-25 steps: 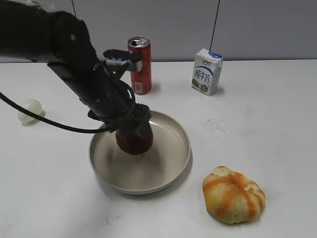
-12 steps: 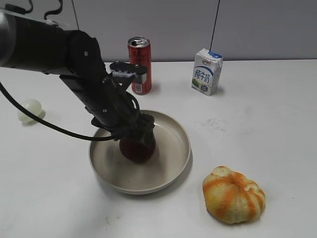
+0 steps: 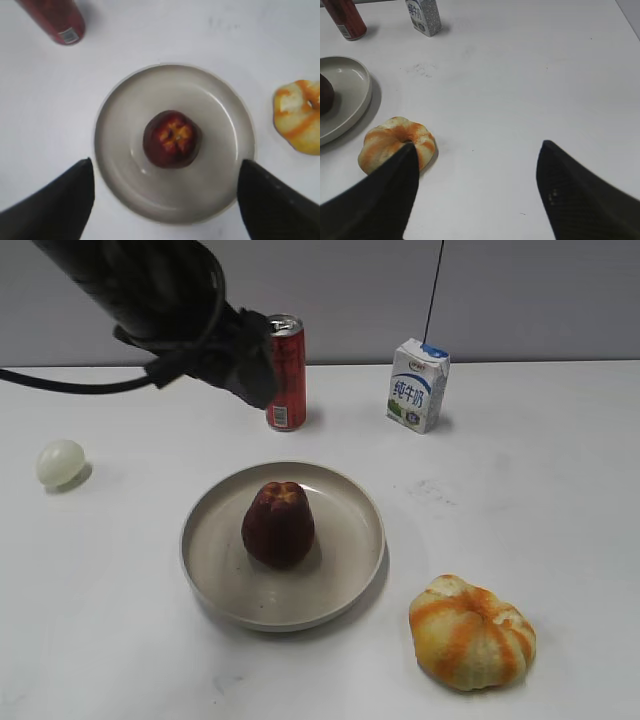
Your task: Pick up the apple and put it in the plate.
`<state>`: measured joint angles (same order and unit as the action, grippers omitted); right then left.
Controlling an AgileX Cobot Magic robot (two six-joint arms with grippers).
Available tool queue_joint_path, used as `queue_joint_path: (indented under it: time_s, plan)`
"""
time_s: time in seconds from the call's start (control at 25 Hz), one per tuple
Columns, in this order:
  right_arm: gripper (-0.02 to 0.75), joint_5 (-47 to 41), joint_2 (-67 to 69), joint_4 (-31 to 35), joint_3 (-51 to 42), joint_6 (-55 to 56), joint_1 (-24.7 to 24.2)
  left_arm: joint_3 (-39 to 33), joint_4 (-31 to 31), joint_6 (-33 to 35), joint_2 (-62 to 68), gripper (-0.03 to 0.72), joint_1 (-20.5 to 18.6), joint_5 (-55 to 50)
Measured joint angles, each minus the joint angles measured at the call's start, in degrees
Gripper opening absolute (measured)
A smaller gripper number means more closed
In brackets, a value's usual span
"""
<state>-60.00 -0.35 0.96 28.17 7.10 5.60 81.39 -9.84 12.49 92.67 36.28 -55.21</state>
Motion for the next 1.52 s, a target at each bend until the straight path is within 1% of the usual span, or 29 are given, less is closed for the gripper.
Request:
queue_joint_path:
  time_s: [0.04, 0.12, 0.2, 0.28, 0.36, 0.52, 0.56, 0.64, 0.76, 0.92, 1.08, 1.24, 1.36, 1.52]
  plan:
    - [0.585, 0.0, 0.0, 0.0, 0.0, 0.0, 0.0, -0.1, 1.1, -0.7, -1.6, 0.689, -0.7, -1.6]
    - [0.585, 0.0, 0.0, 0.0, 0.0, 0.0, 0.0, -0.8, 3.3, -2.1, -4.1, 0.687, -3.4, -4.1]
    - [0.585, 0.0, 0.0, 0.0, 0.0, 0.0, 0.0, -2.9, 4.8, -3.6, -6.5, 0.680, -6.9, -6.9]
    - [0.585, 0.0, 0.0, 0.0, 0.0, 0.0, 0.0, -5.8, 5.5, -4.3, -8.8, 0.666, -11.4, -8.4]
    - [0.585, 0.0, 0.0, 0.0, 0.0, 0.0, 0.0, -9.8, 5.7, -4.5, -12.3, 0.652, -15.7, -8.8]
    - [0.585, 0.0, 0.0, 0.0, 0.0, 0.0, 0.0, -20.5, 5.9, -4.7, -21.1, 0.636, -24.2, -8.6]
    - [0.585, 0.0, 0.0, 0.0, 0.0, 0.0, 0.0, -23.7, 5.9, -4.7, -23.5, 0.634, -26.1, -8.5]
    - [0.585, 0.0, 0.0, 0.0, 0.0, 0.0, 0.0, -29.5, 5.9, -4.7, -29.7, 0.630, -28.6, -8.2]
    - [0.585, 0.0, 0.0, 0.0, 0.0, 0.0, 0.0, -38.5, 5.5, -4.7, -40.3, 0.628, -29.9, -7.6]
    - [0.585, 0.0, 0.0, 0.0, 0.0, 0.0, 0.0, -45.7, 5.3, -4.7, -56.6, 0.636, -30.0, -7.2]
    - [0.585, 0.0, 0.0, 0.0, 0.0, 0.0, 0.0, -47.1, 5.7, -4.7, -72.8, 0.647, -30.0, -6.0]
    - [0.585, 0.0, 0.0, 0.0, 0.0, 0.0, 0.0, -47.4, 8.9, -4.7, -85.1, 0.645, -30.0, -5.6]
    - [0.585, 0.0, 0.0, 0.0, 0.0, 0.0, 0.0, -47.4, 9.8, -4.7, -89.9, 0.638, -30.0, -5.7]
    - [0.585, 0.0, 0.0, 0.0, 0.0, 0.0, 0.0, -48.0, 9.8, -4.7, -91.4, 0.625, -30.0, -5.8]
